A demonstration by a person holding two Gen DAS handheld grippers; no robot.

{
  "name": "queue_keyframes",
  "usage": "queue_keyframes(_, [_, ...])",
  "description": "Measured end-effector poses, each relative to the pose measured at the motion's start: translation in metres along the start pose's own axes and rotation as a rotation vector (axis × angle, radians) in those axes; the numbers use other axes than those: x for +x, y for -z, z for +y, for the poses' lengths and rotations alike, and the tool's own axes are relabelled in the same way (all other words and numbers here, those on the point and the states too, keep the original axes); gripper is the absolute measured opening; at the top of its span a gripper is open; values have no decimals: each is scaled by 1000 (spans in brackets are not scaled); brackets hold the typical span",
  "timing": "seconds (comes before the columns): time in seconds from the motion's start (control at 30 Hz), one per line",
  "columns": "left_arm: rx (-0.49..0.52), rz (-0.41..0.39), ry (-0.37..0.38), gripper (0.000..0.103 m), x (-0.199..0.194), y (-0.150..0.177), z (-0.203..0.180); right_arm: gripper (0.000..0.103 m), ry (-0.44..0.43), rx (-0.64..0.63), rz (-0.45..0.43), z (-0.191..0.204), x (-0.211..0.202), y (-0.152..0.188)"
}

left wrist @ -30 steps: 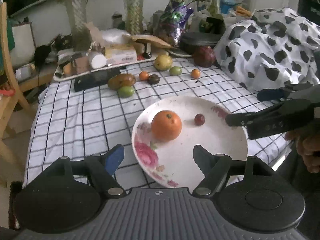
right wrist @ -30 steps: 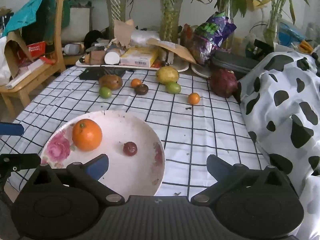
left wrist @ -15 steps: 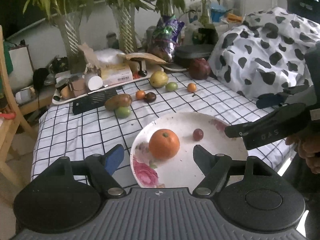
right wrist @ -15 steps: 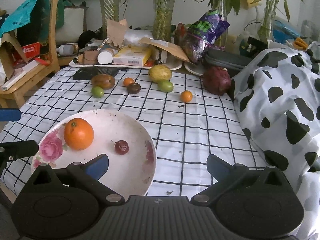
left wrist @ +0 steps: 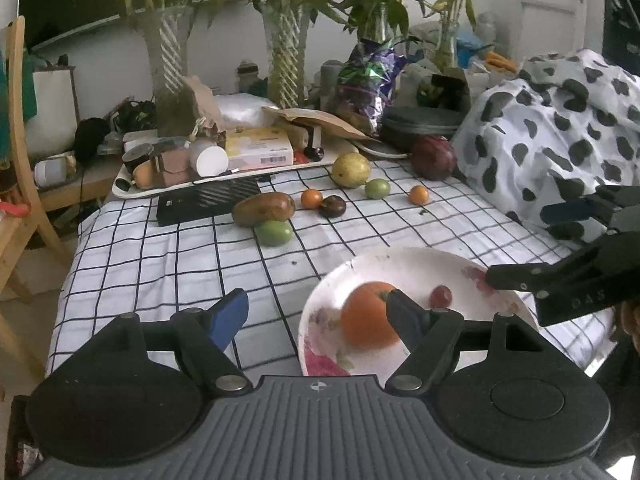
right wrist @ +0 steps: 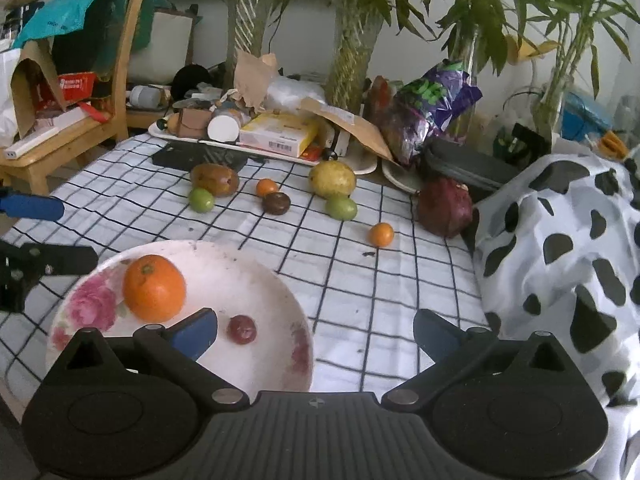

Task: Organize fruits
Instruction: 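Lift both open tools off the plate toward the remaining fruits, then grasp a green lime with the left tool while the right tool grasps a small tangerine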

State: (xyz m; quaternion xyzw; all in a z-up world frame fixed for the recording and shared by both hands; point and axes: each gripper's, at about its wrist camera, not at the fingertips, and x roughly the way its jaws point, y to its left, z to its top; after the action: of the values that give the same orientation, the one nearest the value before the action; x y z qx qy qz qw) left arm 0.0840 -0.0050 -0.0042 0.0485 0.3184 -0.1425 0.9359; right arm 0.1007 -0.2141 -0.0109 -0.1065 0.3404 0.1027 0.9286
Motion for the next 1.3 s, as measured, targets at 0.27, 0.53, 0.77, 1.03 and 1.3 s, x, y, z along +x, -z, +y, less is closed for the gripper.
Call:
queue_keyframes(0.27, [6, 21, -2, 75, 29, -8, 14, 103, 32, 41, 23, -26, 22, -6])
queue_keyframes(0.53, [-16, -11, 23, 75, 46, -20, 20, 103, 54, 54, 53, -39, 44, -13])
queue_keyframes(0.77, [-10, 3, -4, 75, 67, -28, 26, 103, 45, 41, 65, -42, 60, -20])
queue_keyframes(1.03, [21, 45, -7, 74, 98, -35, 33, 103, 39, 3, 79, -41, 81, -29])
queue_keyframes(1.3, [23, 81, 21, 60, 130, -43, 38, 103, 39, -13, 91, -46, 101, -37])
